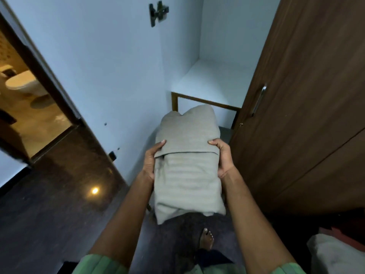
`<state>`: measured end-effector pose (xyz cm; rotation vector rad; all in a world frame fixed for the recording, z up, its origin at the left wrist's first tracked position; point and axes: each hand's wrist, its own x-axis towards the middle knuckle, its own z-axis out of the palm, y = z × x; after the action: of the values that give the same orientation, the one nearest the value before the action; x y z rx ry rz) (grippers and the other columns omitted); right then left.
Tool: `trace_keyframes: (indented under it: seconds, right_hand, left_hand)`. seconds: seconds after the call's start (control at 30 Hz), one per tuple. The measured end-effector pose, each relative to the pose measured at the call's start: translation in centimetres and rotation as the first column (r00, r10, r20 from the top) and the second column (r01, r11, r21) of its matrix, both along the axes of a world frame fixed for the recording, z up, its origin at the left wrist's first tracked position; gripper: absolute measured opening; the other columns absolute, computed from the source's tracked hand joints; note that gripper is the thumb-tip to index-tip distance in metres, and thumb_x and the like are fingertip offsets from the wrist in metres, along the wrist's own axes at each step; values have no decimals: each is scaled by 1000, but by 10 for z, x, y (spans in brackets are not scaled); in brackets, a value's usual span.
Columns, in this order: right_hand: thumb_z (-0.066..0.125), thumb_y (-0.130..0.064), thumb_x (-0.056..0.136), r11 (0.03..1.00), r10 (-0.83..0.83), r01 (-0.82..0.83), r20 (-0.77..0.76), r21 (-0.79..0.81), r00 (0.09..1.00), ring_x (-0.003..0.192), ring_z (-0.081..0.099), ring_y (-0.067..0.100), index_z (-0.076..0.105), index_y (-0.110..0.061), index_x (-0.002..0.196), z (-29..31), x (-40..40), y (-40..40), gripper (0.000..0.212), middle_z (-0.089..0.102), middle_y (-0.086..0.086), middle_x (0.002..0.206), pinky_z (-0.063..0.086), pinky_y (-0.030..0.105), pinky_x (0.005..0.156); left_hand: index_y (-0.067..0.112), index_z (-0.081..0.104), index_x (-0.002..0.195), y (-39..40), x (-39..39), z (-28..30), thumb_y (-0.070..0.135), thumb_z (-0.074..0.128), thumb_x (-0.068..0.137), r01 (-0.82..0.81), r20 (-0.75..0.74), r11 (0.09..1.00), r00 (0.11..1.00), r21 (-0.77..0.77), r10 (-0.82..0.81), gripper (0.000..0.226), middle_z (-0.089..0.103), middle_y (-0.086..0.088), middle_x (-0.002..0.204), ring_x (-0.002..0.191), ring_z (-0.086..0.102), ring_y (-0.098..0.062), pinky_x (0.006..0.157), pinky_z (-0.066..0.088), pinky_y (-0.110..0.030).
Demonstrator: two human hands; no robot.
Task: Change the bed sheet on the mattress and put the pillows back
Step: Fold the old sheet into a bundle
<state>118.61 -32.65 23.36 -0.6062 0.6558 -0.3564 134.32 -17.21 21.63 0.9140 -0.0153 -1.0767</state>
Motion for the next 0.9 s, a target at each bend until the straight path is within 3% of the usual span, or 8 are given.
trace_keyframes:
  seconds: [0.13, 0.3, 0.4, 0.47, 0.57, 0.63, 0.8, 0.9]
  right_hand:
    - [67, -22, 77, 997, -23, 21, -20, -68, 1000, 101, 68, 35, 70, -8, 121, 5, 36, -47, 47, 71, 18, 114, 53, 50, 102]
    - [75, -25, 67, 988, -71, 64, -43, -141, 997, 97, 68, 35, 68, -3, 127, 13, 95, -129, 65, 72, 22, 114, 56, 51, 93]
    - [83, -26, 65, 920, -228, 183, -95, -347, 969, 96, 73, 32, 65, -3, 126, 20, 129, -186, 67, 71, 22, 120, 62, 40, 71]
    - [86, -31, 67, 856, -307, 225, -108, -465, 946, 99, 71, 29, 56, -9, 131, 19, 146, -219, 74, 69, 15, 121, 60, 37, 72]
    - [90, -36, 59, 845, -335, 252, -100, -472, 937, 103, 70, 29, 53, -18, 134, 16, 169, -268, 86, 68, 8, 121, 60, 50, 89]
    - [91, -36, 53, 843, -334, 269, -61, -465, 941, 103, 72, 32, 59, -17, 132, 9, 182, -295, 87, 71, 11, 120, 60, 54, 89]
    - [90, -44, 46, 799, -426, 341, -66, -495, 903, 104, 71, 33, 63, -11, 130, -4, 227, -367, 94, 71, 14, 121, 61, 45, 86]
    - [85, -43, 49, 741, -487, 381, -53, -553, 872, 104, 68, 28, 61, -6, 129, 12, 257, -405, 91, 69, 11, 122, 56, 33, 81]
  left_hand:
    - [3, 72, 110, -53, 49, 30, 16, 63, 90, 13, 177, 993, 984, 119, -34, 26, 74, -12, 101, 95, 70, -28, 92, 54, -38]
    - [5, 72, 110, -132, 107, 52, 14, 59, 94, 16, 305, 990, 951, 143, -59, 23, 76, -8, 98, 90, 71, -22, 78, 56, -31]
    - [5, 68, 122, -183, 139, 55, 15, 57, 95, 68, 294, 990, 950, 125, -103, 30, 76, -10, 102, 88, 73, -23, 76, 58, -31]
    - [8, 64, 130, -215, 161, 51, 14, 59, 95, 74, 313, 990, 944, 118, -108, 37, 77, -10, 106, 89, 75, -23, 72, 60, -30]
    - [13, 58, 140, -267, 194, 44, 14, 70, 88, 71, 362, 992, 926, 109, -106, 54, 70, -13, 128, 108, 72, -28, 83, 61, -38]
    - [16, 54, 145, -298, 211, 44, 17, 76, 83, 95, 370, 989, 920, 113, -131, 66, 65, -14, 137, 117, 68, -31, 93, 58, -44]
    - [7, 58, 140, -381, 251, 65, 18, 68, 90, 154, 410, 985, 896, 80, -174, 53, 69, -13, 128, 104, 72, -25, 77, 60, -30]
    - [5, 58, 141, -429, 284, 75, 21, 68, 92, 263, 414, 963, 871, 58, -263, 53, 67, -16, 131, 110, 70, -28, 85, 60, -34]
